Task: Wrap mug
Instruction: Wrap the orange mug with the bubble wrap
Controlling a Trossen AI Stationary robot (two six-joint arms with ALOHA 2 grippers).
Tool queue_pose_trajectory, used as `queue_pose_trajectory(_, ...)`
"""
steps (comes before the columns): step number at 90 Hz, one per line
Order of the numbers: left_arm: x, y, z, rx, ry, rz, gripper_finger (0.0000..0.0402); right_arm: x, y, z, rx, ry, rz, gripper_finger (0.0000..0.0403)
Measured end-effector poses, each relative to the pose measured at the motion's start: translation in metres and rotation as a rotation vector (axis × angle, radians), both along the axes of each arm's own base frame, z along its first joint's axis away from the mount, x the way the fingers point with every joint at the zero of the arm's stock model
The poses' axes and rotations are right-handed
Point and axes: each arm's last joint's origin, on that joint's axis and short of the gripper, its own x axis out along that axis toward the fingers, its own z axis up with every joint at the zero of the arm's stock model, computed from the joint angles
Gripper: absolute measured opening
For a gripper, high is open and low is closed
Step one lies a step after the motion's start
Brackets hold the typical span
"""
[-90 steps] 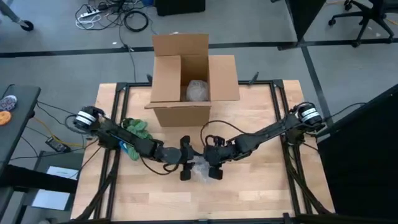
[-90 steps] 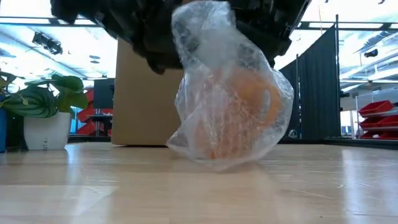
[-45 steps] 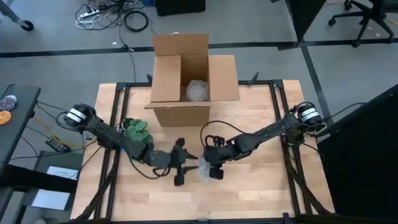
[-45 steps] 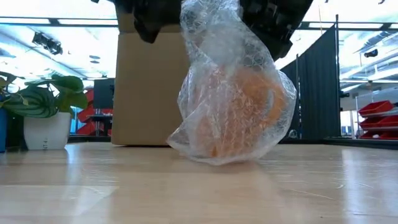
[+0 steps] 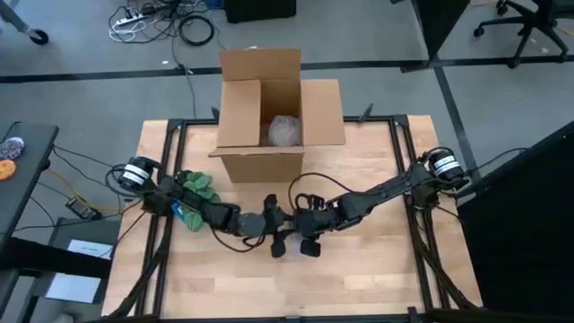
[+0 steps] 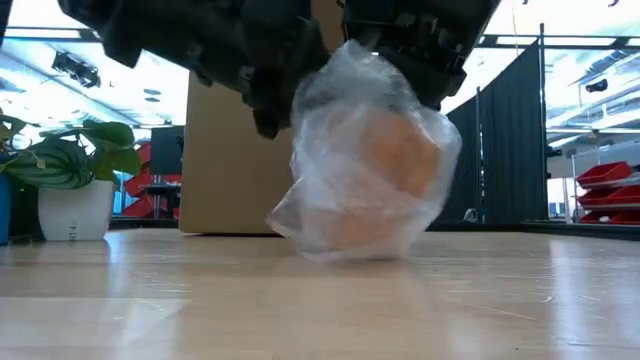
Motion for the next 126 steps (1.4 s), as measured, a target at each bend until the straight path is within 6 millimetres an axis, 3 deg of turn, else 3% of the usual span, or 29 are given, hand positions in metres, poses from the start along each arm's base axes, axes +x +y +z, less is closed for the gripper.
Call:
queue_pose_trajectory(15,0.001,0.003,-0.001,-0.006,0.016,0.007,0.0142,-0.007,0.004,0.010,-0.015,0.079,0.002,0.0040)
queue_pose_trajectory(34,-0.001,-0.001,-0.002,-0.001,0.025,-0.007,0.0142,-0.013,0.012,0.057,-0.028,0.124,0.028,0.0038)
queue_pose_trajectory(45,-0.003,-0.006,-0.003,0.003,0.027,-0.021,0.0142,-0.018,0.009,0.079,-0.160,0.114,-0.013,0.0034)
queue_pose_trajectory(59,-0.005,-0.012,-0.003,0.007,0.030,-0.038,0.0142,-0.015,-0.006,0.084,-0.322,0.087,-0.098,0.0028)
queue_pose_trajectory(71,-0.006,-0.013,-0.004,0.030,0.038,-0.047,0.0142,-0.006,-0.012,0.075,-0.280,0.066,-0.088,0.0024)
queue_pose_trajectory(83,-0.006,-0.013,-0.005,0.042,0.045,-0.034,0.0142,0.003,-0.003,0.058,-0.154,-0.018,0.025,0.0022)
queue_pose_trajectory(108,-0.008,-0.012,-0.001,0.051,0.040,-0.013,0.0142,-0.009,0.001,0.014,-0.099,0.021,0.012,0.0022)
queue_pose_trajectory(126,-0.020,-0.011,0.021,0.095,0.051,-0.052,0.0142,-0.016,-0.001,0.000,-0.081,0.056,-0.004,0.0022)
